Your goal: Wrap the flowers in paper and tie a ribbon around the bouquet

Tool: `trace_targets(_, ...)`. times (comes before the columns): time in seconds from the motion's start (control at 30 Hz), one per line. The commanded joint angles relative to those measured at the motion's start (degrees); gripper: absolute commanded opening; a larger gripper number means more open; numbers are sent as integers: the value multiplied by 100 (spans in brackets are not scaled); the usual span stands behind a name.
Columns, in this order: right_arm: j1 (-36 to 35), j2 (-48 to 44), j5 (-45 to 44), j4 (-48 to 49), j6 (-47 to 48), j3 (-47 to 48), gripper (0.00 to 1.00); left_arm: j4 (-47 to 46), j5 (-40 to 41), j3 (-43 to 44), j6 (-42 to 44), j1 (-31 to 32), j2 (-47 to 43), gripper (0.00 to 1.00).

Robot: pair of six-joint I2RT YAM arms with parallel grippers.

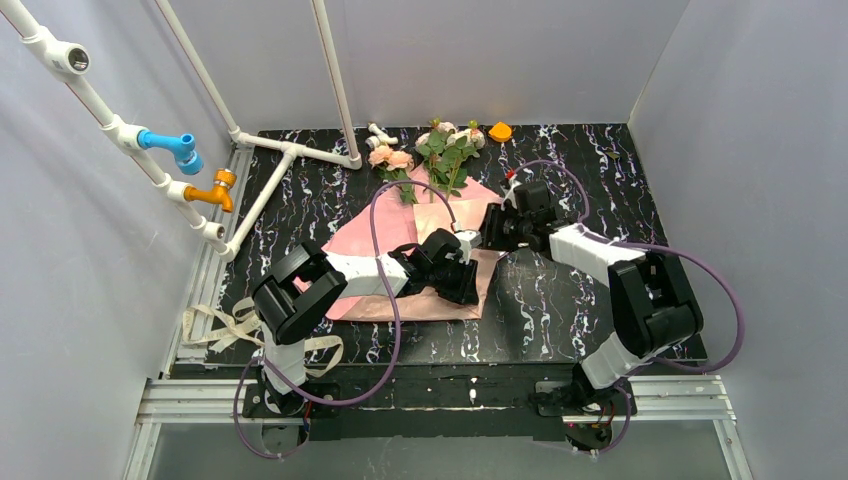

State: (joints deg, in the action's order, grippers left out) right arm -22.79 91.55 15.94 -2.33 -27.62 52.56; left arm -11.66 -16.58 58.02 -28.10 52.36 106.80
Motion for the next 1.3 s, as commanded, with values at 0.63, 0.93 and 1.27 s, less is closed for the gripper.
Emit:
trace_targets(0.63, 1358, 2657, 1109, 1728, -26, 1121, 30, 129, -35, -95, -99, 34, 81, 25)
trace_targets(0.93, 1584, 3327, 1700, 1805, -204, 2472, 38, 146, -74, -84, -139, 33, 113, 24)
trace_targets(1.27, 1145, 1261, 1454, 3326, -1558, 154, 58, 258, -100, -34, -49, 30, 95, 24)
